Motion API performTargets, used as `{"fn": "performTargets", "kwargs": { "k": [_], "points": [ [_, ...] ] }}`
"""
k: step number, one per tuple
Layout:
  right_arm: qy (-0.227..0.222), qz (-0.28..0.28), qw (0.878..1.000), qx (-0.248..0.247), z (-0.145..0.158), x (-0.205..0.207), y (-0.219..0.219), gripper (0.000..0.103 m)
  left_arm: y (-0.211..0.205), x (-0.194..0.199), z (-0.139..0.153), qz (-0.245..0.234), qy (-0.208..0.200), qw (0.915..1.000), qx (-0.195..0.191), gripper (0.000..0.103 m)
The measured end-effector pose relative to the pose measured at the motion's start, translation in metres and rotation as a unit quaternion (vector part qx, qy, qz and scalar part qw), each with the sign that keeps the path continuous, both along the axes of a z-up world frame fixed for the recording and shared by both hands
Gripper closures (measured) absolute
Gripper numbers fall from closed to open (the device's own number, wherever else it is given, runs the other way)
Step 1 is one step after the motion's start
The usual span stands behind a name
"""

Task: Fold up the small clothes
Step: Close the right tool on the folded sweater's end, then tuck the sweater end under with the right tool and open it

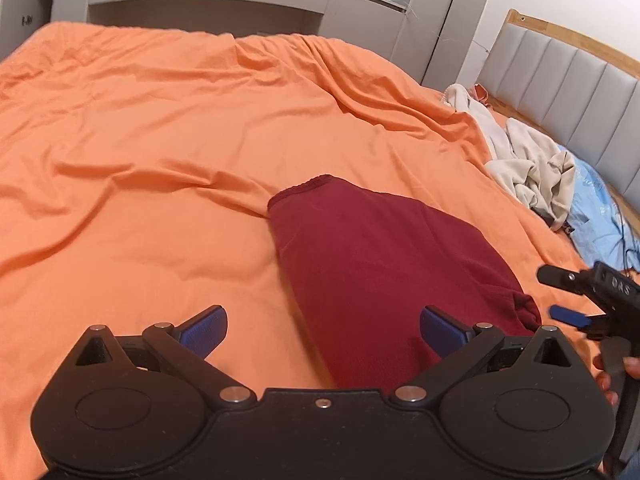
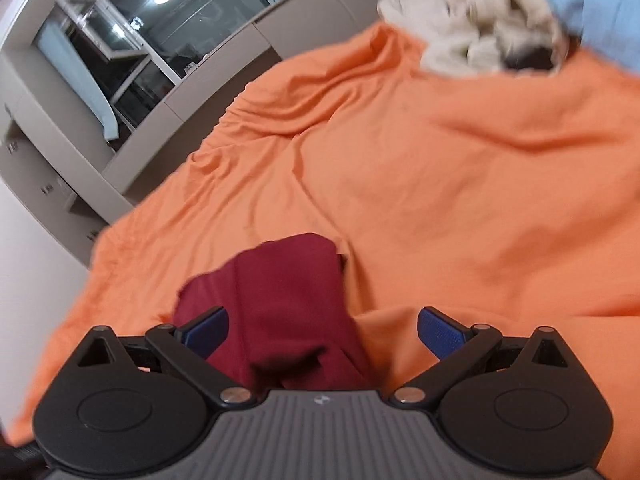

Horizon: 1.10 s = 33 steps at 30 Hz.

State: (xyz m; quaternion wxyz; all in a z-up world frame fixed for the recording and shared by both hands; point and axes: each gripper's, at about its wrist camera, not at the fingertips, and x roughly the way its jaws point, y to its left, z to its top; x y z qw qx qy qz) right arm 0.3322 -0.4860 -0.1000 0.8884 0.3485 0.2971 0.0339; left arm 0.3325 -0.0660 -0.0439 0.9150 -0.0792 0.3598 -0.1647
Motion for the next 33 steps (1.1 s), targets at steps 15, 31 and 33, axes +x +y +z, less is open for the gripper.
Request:
{"fn": "performTargets", "kwargs": {
  "k": [15, 31, 33],
  "points": [
    [-0.03, 0.067, 0.984, -0.165, 0.009, 0.027, 0.049, 0.088, 0.015, 0.036, -0.042, -0.003, 0.049, 0.9951, -0.085, 0.001],
    [-0.058, 0.103, 0.958, -0.261, 0.024, 0.016, 0.083, 0.058, 0.014, 0.034, -0.043, -0.002, 0.05, 0.9957, -0.078, 0.001],
    [-0.039, 0.099, 0.97, -0.218, 0.019, 0.022, 0.066, 0.04, 0.014, 0.034, -0.043, -0.002, 0.05, 0.9957, -0.078, 0.001]
  ]
}}
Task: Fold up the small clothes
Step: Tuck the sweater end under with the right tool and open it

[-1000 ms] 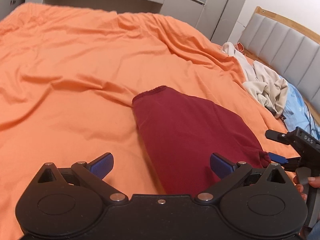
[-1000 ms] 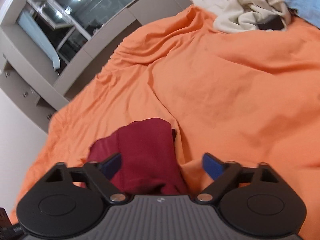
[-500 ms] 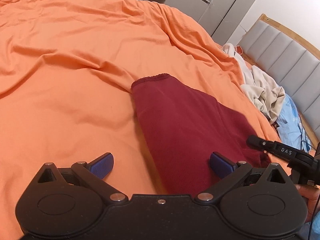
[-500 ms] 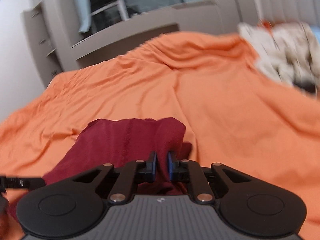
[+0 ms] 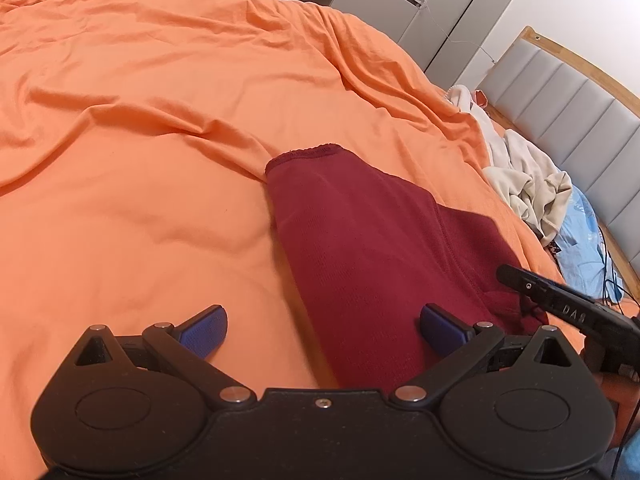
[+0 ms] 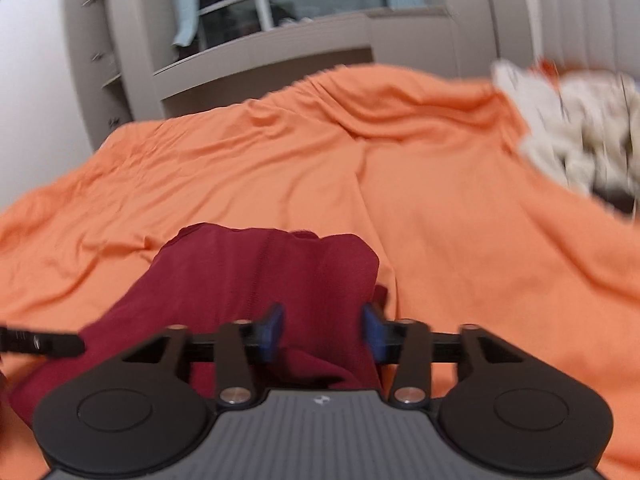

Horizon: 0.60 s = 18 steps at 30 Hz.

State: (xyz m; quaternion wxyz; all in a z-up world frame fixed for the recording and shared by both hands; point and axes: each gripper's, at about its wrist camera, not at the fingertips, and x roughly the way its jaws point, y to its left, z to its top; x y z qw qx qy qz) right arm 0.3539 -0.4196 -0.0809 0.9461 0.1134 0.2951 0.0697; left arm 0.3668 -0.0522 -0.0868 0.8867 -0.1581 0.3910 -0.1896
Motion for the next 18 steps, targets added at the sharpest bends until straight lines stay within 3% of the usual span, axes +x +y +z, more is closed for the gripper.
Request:
{"fn": "performTargets", "kwargs": {
  "k": [6, 8, 13, 18],
  "points": [
    [0.044, 0.003, 0.994, 0.097, -0.015, 0.015, -0.032, 0.019, 0.001, 0.001, 0.0, -0.001, 0.005, 1.0, -0.002, 0.001],
    [0.06, 0.016, 0.99, 0.127, -0.023, 0.026, -0.04, 0.017, 0.001, 0.001, 0.0, -0.002, 0.006, 1.0, -0.001, 0.001],
    [0.087, 0.032, 0.977, 0.193, -0.046, 0.045, -0.056, 0.016, 0.0, 0.002, 0.001, -0.004, 0.007, 1.0, 0.003, 0.001],
    [0.101, 0.019, 0.973, 0.206, -0.059, 0.052, -0.062, 0.023, -0.003, 0.004, 0.0, -0.008, 0.013, 0.9999, 0.005, 0.001]
  ]
}}
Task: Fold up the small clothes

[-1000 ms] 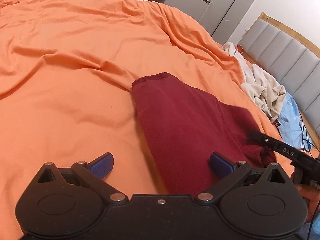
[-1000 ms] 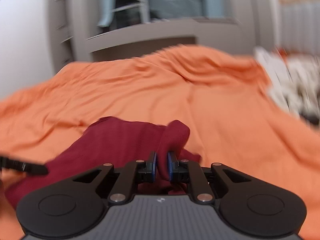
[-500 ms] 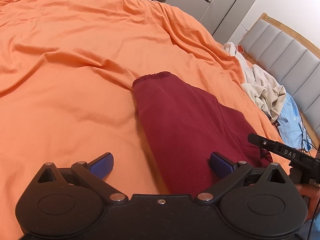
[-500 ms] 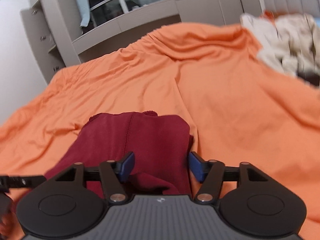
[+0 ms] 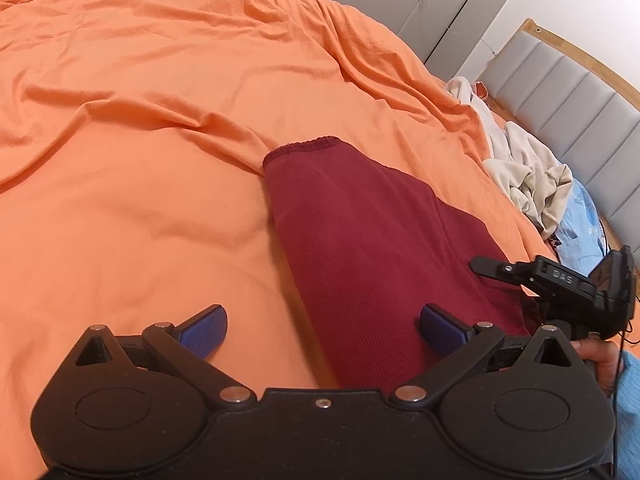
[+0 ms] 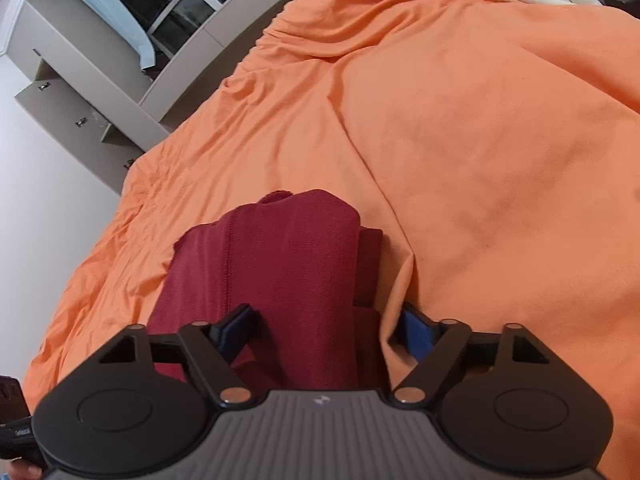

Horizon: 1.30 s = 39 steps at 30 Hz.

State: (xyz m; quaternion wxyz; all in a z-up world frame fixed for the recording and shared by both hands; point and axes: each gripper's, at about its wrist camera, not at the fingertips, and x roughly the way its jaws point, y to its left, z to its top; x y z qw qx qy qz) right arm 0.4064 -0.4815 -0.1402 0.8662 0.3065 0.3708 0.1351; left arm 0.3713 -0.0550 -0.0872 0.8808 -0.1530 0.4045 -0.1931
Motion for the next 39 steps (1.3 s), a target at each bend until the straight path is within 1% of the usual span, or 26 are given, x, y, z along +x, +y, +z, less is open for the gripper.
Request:
{"fn": "performTargets", "kwargs": {
  "k": [4, 11, 13, 14, 15, 18, 20, 23, 25, 27, 30, 31, 32, 35, 36, 37, 38, 39],
  "points": [
    [-0.002, -0.003, 1.0, -0.024, 0.001, -0.002, 0.008, 0.024, -0.002, 0.003, -0.002, -0.004, 0.005, 1.0, 0.001, 0.001],
    [-0.008, -0.006, 0.999, -0.043, 0.005, -0.006, 0.017, 0.026, -0.007, 0.009, -0.004, -0.015, 0.012, 0.9997, 0.012, 0.0],
    [-0.009, -0.009, 0.999, -0.048, 0.007, -0.006, 0.019, 0.03, -0.008, 0.011, -0.006, -0.018, 0.018, 0.9996, 0.016, 0.0],
    [-0.012, -0.01, 0.998, -0.054, 0.009, -0.008, 0.022, 0.034, -0.009, 0.012, -0.007, -0.019, 0.022, 0.9994, 0.017, 0.0],
    [-0.017, -0.01, 0.998, -0.067, 0.012, -0.008, 0.025, 0.039, -0.008, 0.013, -0.008, -0.02, 0.025, 0.9994, 0.016, 0.0],
    [-0.035, -0.009, 0.992, -0.124, 0.022, -0.012, 0.041, 0.047, -0.006, 0.017, -0.011, -0.017, 0.035, 0.9993, 0.005, 0.0],
    [-0.052, -0.006, 0.984, -0.172, 0.028, -0.017, 0.057, 0.051, -0.005, 0.016, -0.012, -0.015, 0.036, 0.9992, 0.002, 0.0],
    [-0.079, 0.004, 0.964, -0.253, 0.037, -0.026, 0.082, 0.056, -0.006, 0.015, -0.012, -0.015, 0.033, 0.9993, 0.006, 0.0],
    [-0.098, 0.013, 0.95, -0.296, 0.041, -0.031, 0.098, 0.056, -0.006, 0.014, -0.013, -0.015, 0.032, 0.9994, 0.006, 0.0],
    [-0.108, 0.02, 0.939, -0.326, 0.043, -0.034, 0.109, 0.056, -0.006, 0.015, -0.013, -0.015, 0.032, 0.9994, 0.005, 0.0],
    [-0.112, 0.023, 0.929, -0.352, 0.044, -0.037, 0.12, 0.056, -0.005, 0.016, -0.013, -0.016, 0.033, 0.9993, 0.003, 0.0],
    [-0.114, 0.025, 0.923, -0.366, 0.044, -0.038, 0.124, 0.056, -0.005, 0.016, -0.013, -0.016, 0.033, 0.9993, 0.002, 0.0],
    [-0.118, 0.027, 0.914, -0.386, 0.044, -0.04, 0.13, 0.054, -0.005, 0.016, -0.014, -0.017, 0.032, 0.9993, 0.002, 0.0],
    [-0.135, 0.043, 0.882, -0.449, 0.041, -0.046, 0.149, 0.051, -0.006, 0.016, -0.014, -0.016, 0.032, 0.9994, 0.002, 0.0],
    [-0.14, 0.047, 0.875, -0.462, 0.041, -0.048, 0.154, 0.05, -0.006, 0.016, -0.014, -0.016, 0.031, 0.9994, 0.002, 0.0],
    [-0.146, 0.05, 0.871, -0.466, 0.042, -0.048, 0.156, 0.049, -0.006, 0.016, -0.014, -0.017, 0.031, 0.9994, 0.002, 0.0],
    [-0.152, 0.053, 0.872, -0.463, 0.044, -0.05, 0.156, 0.046, -0.006, 0.016, -0.014, -0.017, 0.031, 0.9994, 0.002, 0.0],
    [-0.157, 0.056, 0.876, -0.452, 0.046, -0.051, 0.155, 0.042, -0.006, 0.016, -0.014, -0.016, 0.031, 0.9994, 0.002, 0.0]
  ]
}}
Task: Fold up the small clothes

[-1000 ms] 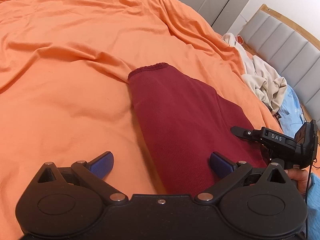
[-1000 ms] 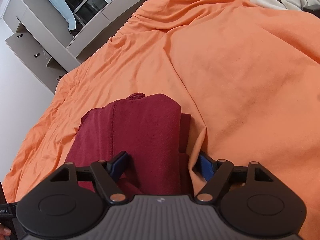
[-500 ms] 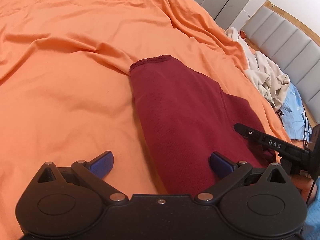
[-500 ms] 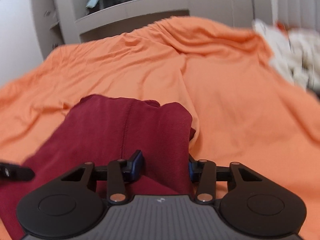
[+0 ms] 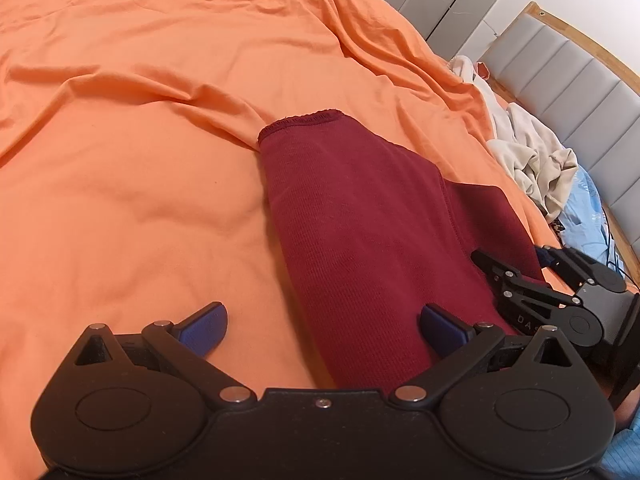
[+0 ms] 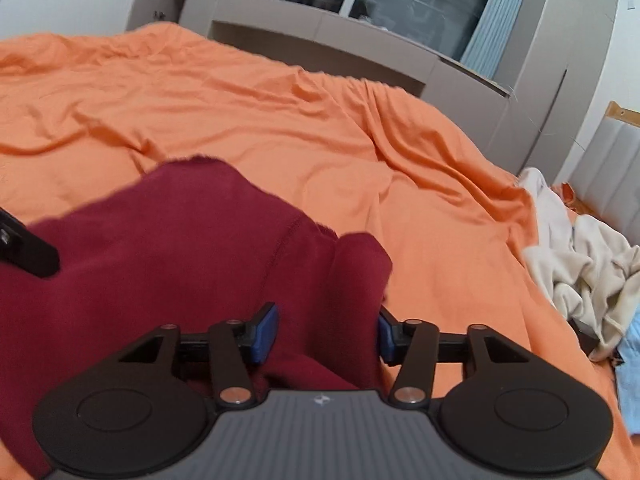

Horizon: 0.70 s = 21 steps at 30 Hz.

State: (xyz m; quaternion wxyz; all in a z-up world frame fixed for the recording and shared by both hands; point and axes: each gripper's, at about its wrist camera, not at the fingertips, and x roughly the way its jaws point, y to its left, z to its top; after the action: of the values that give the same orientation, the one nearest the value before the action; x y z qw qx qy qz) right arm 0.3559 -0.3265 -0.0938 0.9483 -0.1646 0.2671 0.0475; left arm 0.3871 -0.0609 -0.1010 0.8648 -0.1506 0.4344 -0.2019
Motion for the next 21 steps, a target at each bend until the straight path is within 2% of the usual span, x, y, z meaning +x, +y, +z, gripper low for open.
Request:
{"fn": "performTargets", "kwargs": {
  "k": [3, 6, 9, 12, 16, 18, 20, 21],
  "points": [
    [0.01, 0.004, 0.998, 0.057, 0.007, 0.005, -0.013, 0.038, -0.001, -0.001, 0.0, 0.0, -0.001, 1.0, 0.0, 0.0],
    [0.043, -0.008, 0.987, 0.156, 0.008, 0.016, -0.041, 0.037, -0.001, -0.001, 0.0, 0.0, -0.002, 1.0, 0.0, 0.0],
    [0.073, -0.037, 0.962, 0.262, 0.005, 0.028, -0.078, 0.032, -0.001, -0.001, 0.0, 0.0, -0.002, 1.0, 0.0, 0.0],
    [0.099, -0.08, 0.932, 0.339, -0.004, 0.036, -0.112, 0.028, -0.001, -0.001, 0.0, 0.0, -0.002, 1.0, 0.001, 0.0],
    [0.121, -0.114, 0.904, 0.393, -0.018, 0.042, -0.143, 0.03, -0.001, -0.001, 0.0, 0.0, -0.002, 1.0, 0.0, 0.0],
    [0.126, -0.121, 0.895, 0.411, -0.023, 0.043, -0.15, 0.038, -0.001, -0.001, 0.0, 0.0, -0.002, 1.0, 0.0, 0.0],
    [0.118, -0.12, 0.899, 0.403, -0.022, 0.043, -0.149, 0.039, -0.001, -0.001, 0.0, 0.0, -0.002, 1.0, 0.0, 0.0],
    [0.11, -0.118, 0.908, 0.387, -0.019, 0.043, -0.146, 0.04, -0.001, -0.001, 0.0, 0.0, -0.002, 1.0, 0.0, 0.0]
  ]
}}
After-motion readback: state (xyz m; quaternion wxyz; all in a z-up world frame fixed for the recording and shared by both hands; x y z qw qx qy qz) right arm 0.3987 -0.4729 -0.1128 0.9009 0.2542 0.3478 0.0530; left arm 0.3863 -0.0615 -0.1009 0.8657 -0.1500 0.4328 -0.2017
